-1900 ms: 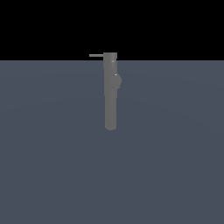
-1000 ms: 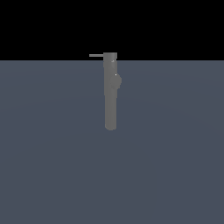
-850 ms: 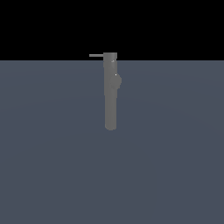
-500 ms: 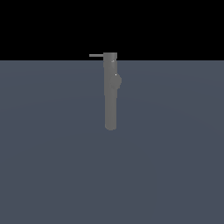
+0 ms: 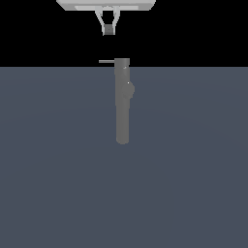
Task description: Turn on the faucet by rotating a designated handle.
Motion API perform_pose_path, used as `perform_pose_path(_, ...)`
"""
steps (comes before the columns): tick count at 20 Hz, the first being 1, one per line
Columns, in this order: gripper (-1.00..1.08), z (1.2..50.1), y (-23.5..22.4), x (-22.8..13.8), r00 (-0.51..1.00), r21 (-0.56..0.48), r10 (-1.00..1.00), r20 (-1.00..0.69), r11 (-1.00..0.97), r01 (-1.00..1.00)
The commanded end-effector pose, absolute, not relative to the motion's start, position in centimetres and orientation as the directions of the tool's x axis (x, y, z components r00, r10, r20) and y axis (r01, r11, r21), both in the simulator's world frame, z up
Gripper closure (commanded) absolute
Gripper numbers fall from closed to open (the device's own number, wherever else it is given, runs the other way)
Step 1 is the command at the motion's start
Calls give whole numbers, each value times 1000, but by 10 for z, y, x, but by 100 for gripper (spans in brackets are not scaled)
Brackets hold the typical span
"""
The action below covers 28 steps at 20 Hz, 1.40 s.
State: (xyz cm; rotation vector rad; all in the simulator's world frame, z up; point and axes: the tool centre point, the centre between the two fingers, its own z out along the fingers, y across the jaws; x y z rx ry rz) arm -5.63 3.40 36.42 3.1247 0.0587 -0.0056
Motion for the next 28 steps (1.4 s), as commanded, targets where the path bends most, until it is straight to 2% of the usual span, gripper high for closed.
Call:
perform_pose_path(1, 108, 353, 37, -37, 999, 13, 41, -3, -999, 41)
perform_pose_path(14, 108, 310, 52, 43, 999, 2, 55, -1, -999, 55)
perform_pose_path(21, 108, 301, 56, 62, 998, 0, 58, 0, -998, 58)
perform_pose_path(28, 108, 300, 56, 64, 998, 0, 58, 0, -998, 58)
